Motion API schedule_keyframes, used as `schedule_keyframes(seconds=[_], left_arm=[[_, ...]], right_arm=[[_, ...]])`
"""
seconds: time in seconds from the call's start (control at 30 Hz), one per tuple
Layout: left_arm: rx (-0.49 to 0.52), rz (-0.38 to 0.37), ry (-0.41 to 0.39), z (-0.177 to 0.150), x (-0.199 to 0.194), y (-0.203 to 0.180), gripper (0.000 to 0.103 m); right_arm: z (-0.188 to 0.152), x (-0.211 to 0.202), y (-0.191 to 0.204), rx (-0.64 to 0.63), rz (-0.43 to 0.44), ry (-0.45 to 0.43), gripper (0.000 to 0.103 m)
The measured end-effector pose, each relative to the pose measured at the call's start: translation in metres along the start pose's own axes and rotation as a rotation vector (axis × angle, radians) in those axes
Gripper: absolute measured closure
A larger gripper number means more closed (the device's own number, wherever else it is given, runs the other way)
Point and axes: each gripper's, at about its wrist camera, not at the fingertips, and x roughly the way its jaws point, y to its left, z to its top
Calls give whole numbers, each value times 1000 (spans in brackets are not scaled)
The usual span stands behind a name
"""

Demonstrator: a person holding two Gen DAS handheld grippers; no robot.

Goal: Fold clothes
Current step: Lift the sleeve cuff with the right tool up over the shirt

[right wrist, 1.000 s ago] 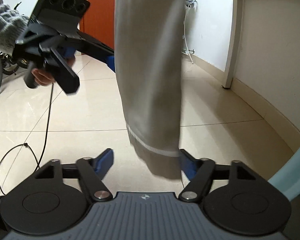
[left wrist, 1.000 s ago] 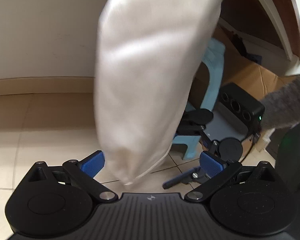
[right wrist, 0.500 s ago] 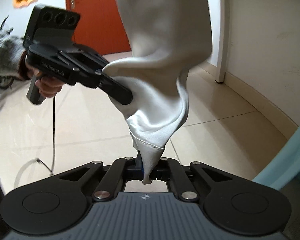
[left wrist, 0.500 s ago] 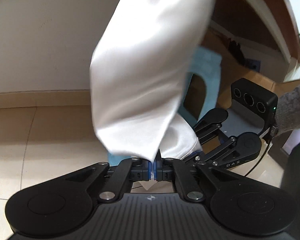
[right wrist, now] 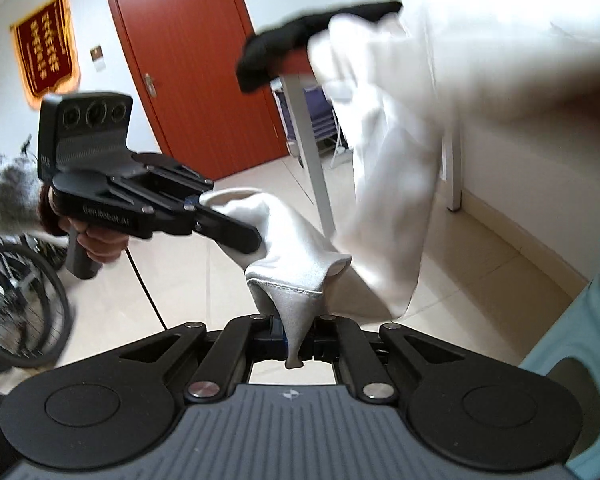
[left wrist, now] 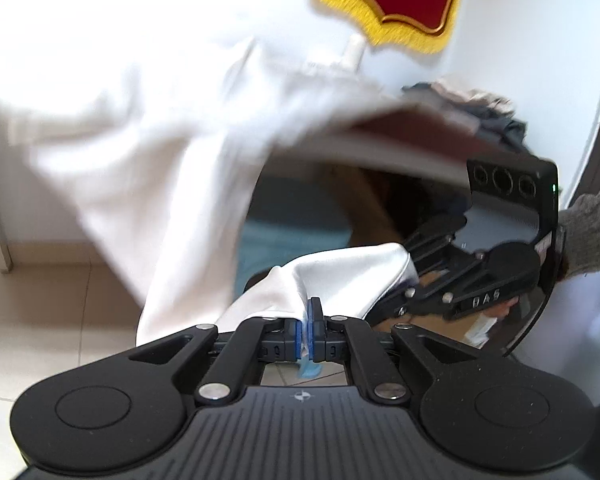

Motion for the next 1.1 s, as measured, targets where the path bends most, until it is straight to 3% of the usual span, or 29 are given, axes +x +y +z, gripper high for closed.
schedule_keyframes(seconds=[0.17,0.3,0.4,0.53,0.57,0.6,0.77,0.87,1.1], left_arm=[[-11,-13,-10,71,-49,-36,98],[-28,-23,-27,114,-69,-62,93],[-15,-7,-44,149,-58,-103,72],[22,52,-84,178,-61,-123,45],[44,74,-86,181,-63,-125,33],[67,94,-84,182,-67,-127,30],[124,200,-69,162,-82,-122,29],[105,287,-74,146,-81,-110,29],[68,326,-67,129,-60,-69,29]], right_arm=[[92,-86,31,22,41,19,100],[142,-144,59,64,41,-13,100],[187,-174,86,75,28,-38,100],[234,-196,104,77,-9,-26,100],[244,-203,109,87,-16,-33,100],[252,-211,113,97,-14,-46,100],[282,-227,127,120,-6,-103,100],[298,-224,131,93,-10,-129,100],[331,-232,145,81,-19,-176,100]])
